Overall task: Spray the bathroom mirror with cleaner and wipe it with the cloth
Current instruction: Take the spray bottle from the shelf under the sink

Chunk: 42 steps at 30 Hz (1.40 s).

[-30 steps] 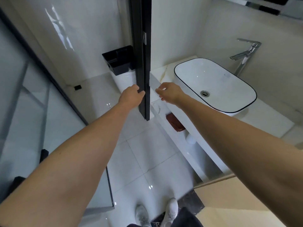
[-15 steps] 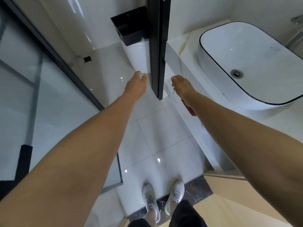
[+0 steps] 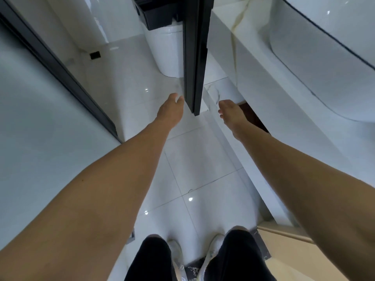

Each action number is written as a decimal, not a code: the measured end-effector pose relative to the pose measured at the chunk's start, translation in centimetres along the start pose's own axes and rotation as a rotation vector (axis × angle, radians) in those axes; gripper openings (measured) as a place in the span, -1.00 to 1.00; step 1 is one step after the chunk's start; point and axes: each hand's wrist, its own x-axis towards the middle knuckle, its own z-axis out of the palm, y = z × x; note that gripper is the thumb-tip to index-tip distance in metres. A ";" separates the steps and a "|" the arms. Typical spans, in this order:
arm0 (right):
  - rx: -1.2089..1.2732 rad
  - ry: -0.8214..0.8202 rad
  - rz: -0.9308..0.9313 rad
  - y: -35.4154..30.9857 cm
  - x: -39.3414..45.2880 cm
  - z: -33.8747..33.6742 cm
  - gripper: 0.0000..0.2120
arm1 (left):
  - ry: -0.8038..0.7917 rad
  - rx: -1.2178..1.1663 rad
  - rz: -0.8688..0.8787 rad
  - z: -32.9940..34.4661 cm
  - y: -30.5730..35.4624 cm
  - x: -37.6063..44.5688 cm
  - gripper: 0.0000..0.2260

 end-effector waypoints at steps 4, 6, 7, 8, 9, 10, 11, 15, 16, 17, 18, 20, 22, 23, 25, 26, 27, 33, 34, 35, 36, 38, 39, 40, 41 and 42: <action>-0.015 0.021 -0.084 4.4 3.2 2.3 -0.68 | 0.012 -0.038 0.029 3.4 -4.0 3.7 -0.53; -0.030 0.042 -0.102 6.4 4.7 3.5 -0.64 | 0.025 -0.054 0.056 4.9 -6.1 5.5 -0.55; -0.040 0.052 -0.110 7.3 5.4 4.0 -0.64 | 0.033 -0.057 0.069 5.7 -7.2 6.5 -0.55; -0.047 0.065 -0.117 8.3 6.1 4.5 -0.64 | 0.038 -0.059 0.081 6.4 -8.2 7.4 -0.54; -0.052 0.080 -0.128 9.4 6.9 5.0 -0.64 | 0.041 -0.058 0.092 7.3 -9.2 8.3 -0.54; -0.060 0.095 -0.141 10.5 7.6 5.3 -0.64 | 0.045 -0.052 0.109 8.1 -10.0 9.1 -0.55; -0.071 0.112 -0.156 11.7 8.4 5.6 -0.64 | 0.045 -0.045 0.131 9.0 -10.8 10.0 -0.56; -0.112 0.213 -0.176 16.9 10.8 5.9 -0.62 | 0.030 -0.031 0.232 13.0 -13.2 13.0 -0.58; -0.122 0.239 -0.175 18.1 11.4 5.8 -0.62 | 0.032 -0.014 0.260 14.0 -13.6 13.9 -0.58; -0.126 0.267 -0.179 19.2 12.0 5.6 -0.62 | 0.037 0.008 0.290 14.8 -13.9 14.7 -0.59; -0.126 0.296 -0.187 20.2 12.4 5.4 -0.62 | 0.044 0.032 0.323 15.6 -14.1 15.4 -0.59; -0.136 0.366 -0.210 21.9 13.0 5.0 -0.64 | 0.059 0.070 0.389 17.1 -14.5 16.5 -0.60; -0.142 0.426 -0.214 23.0 13.0 4.6 -0.67 | 0.049 0.082 0.433 18.2 -14.4 17.1 -0.61; -0.135 0.444 -0.207 23.5 12.8 4.4 -0.67 | 0.036 0.084 0.447 18.7 -14.2 17.2 -0.61; -0.121 0.470 -0.194 24.5 12.3 3.9 -0.68 | 0.014 0.109 0.471 19.7 -13.6 16.9 -0.61; -0.122 0.484 -0.190 24.9 12.1 3.7 -0.67 | 0.007 0.133 0.488 20.2 -13.1 16.7 -0.61; -0.128 0.500 -0.189 25.3 11.8 3.4 -0.67 | -0.002 0.154 0.508 20.7 -12.7 16.5 -0.61; -0.134 0.616 -0.130 27.8 9.2 1.1 -0.69 | -0.097 0.205 0.644 25.0 -9.9 14.8 -0.58; -0.123 0.646 -0.109 28.2 8.8 0.5 -0.71 | -0.116 0.209 0.657 25.8 -9.4 14.4 -0.58; -0.108 0.680 -0.088 28.7 8.4 0.0 -0.72 | -0.130 0.218 0.673 26.6 -8.9 14.0 -0.58; -0.090 0.720 -0.071 29.2 8.1 -0.5 -0.75 | -0.143 0.227 0.690 27.4 -8.5 13.6 -0.58; -0.055 0.814 -0.047 30.1 7.4 -1.6 -0.82 | -0.169 0.229 0.716 29.0 -7.7 12.8 -0.60; -0.044 0.868 -0.037 30.5 7.2 -2.1 -0.85 | -0.187 0.227 0.722 29.8 -7.3 12.4 -0.60; -0.031 0.926 -0.029 31.0 7.0 -2.7 -0.88 | -0.208 0.228 0.726 30.6 -7.0 12.0 -0.61; -0.008 0.989 -0.027 31.5 6.9 -3.2 -0.89 | -0.231 0.227 0.734 31.4 -6.7 11.6 -0.60; 0.024 1.056 -0.029 31.9 6.8 -3.8 -0.90 | -0.258 0.214 0.746 32.2 -6.4 11.2 -0.60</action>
